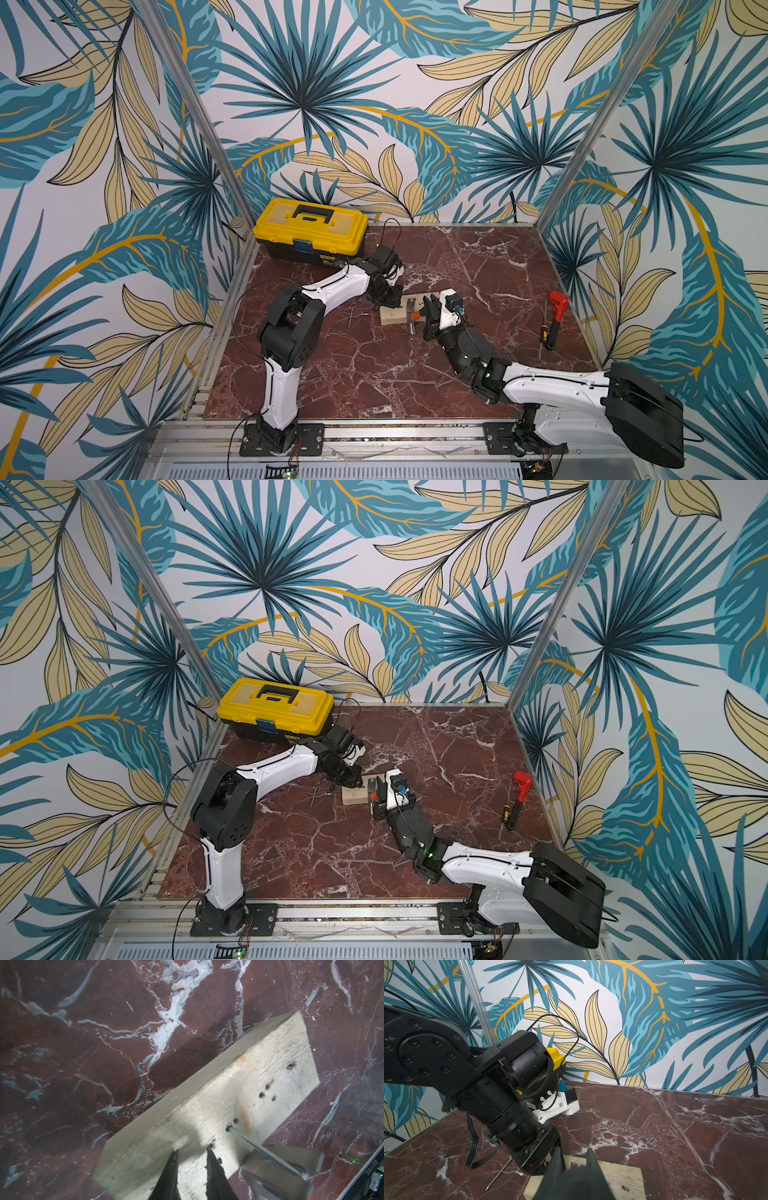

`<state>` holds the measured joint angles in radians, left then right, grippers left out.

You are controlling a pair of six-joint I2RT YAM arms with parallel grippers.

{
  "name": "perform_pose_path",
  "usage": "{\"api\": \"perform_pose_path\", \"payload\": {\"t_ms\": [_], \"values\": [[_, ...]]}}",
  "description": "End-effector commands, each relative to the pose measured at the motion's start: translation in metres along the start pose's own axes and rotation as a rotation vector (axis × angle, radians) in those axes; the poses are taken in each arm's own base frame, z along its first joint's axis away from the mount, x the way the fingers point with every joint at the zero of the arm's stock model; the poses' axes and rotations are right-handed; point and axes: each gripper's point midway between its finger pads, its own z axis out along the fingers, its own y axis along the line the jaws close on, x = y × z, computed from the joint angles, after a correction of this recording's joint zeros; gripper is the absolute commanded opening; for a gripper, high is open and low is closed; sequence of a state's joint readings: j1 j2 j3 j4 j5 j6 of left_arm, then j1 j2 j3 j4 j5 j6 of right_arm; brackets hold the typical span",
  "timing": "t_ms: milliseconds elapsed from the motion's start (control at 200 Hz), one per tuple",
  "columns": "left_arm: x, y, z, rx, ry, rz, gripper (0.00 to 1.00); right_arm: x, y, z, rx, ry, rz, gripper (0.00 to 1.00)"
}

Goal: Use a claw hammer to pull out a nail
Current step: Remove the nail from the mounting plate.

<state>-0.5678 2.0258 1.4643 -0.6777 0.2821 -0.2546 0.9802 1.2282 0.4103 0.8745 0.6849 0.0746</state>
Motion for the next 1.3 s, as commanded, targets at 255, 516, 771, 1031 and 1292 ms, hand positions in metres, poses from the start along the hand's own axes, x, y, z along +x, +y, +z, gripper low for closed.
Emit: {"api": "perform_pose_path", "payload": {"t_ms": [255, 516, 771, 1031, 1292], "values": [[0.180, 0.075, 0.076, -0.250, 0.606, -0.141, 0.26, 0.093, -0.030, -0.029, 0.059, 0.277, -0.244, 0.00], [0.179, 0.073, 0.076, -0.245, 0.604, -0.143, 0.25, 0.098, -0.030, -0.033, 0.065, 0.280, -0.243, 0.00], [0.180, 0.073, 0.075, -0.244, 0.606, -0.143, 0.25, 0.099, -0.030, -0.035, 0.071, 0.278, -0.244, 0.00], [0.180, 0.072, 0.075, -0.242, 0.607, -0.143, 0.25, 0.102, -0.037, -0.042, 0.094, 0.272, -0.228, 0.00], [0.184, 0.073, 0.074, -0.247, 0.614, -0.145, 0.25, 0.104, -0.041, -0.048, 0.108, 0.264, -0.218, 0.00]]}}
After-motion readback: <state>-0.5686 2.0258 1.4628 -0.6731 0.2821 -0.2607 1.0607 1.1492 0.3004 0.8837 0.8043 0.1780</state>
